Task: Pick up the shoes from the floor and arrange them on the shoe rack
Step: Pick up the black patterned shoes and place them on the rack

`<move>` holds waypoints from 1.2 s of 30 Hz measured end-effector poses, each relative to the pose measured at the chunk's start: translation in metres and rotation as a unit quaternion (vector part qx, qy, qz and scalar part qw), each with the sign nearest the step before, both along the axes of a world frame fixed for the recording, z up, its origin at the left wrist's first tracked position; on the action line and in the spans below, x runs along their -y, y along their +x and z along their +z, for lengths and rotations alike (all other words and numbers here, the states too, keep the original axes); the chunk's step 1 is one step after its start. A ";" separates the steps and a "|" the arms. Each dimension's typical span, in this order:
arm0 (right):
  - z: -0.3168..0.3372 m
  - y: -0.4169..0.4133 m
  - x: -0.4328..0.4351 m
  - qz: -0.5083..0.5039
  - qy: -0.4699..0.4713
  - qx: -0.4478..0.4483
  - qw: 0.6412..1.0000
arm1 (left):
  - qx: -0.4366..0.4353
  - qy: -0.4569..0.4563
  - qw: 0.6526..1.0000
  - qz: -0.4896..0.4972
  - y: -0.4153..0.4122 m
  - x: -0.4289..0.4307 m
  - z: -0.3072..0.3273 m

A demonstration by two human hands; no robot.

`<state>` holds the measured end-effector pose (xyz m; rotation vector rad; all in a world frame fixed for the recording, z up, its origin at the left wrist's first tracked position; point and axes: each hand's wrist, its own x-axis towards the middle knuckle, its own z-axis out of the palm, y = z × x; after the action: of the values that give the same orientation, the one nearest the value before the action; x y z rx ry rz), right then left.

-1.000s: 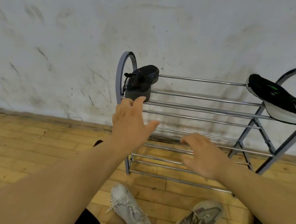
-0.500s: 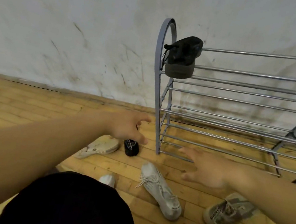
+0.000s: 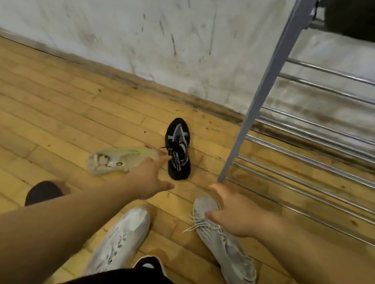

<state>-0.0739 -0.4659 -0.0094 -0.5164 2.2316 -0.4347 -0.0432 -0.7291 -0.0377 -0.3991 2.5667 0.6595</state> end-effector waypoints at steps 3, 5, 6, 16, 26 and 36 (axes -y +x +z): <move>-0.027 -0.014 0.004 -0.026 0.019 0.008 0.999 | -0.016 0.005 1.000 -0.007 -0.031 -0.002 -0.047; -0.040 -0.023 0.001 -0.033 0.030 0.010 0.999 | -0.015 -0.003 0.999 -0.044 -0.051 -0.005 -0.070; -0.046 -0.027 -0.002 -0.035 0.037 0.014 0.999 | -0.003 -0.016 0.998 -0.065 -0.061 -0.007 -0.078; -0.058 -0.034 0.020 -0.100 -0.018 0.042 0.994 | -0.087 0.021 0.995 0.039 -0.040 -0.004 -0.088; -0.039 -0.009 0.104 -0.332 -0.195 0.217 0.897 | -0.196 0.351 0.840 0.363 0.048 -0.012 -0.010; 0.049 0.045 0.207 -0.178 -0.235 0.257 0.920 | -0.361 0.344 0.715 0.490 0.168 0.024 0.056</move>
<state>-0.0285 -0.6727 0.0399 -0.1912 1.6955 -1.1717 0.1252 -0.7531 0.0185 -1.4759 2.2256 2.4541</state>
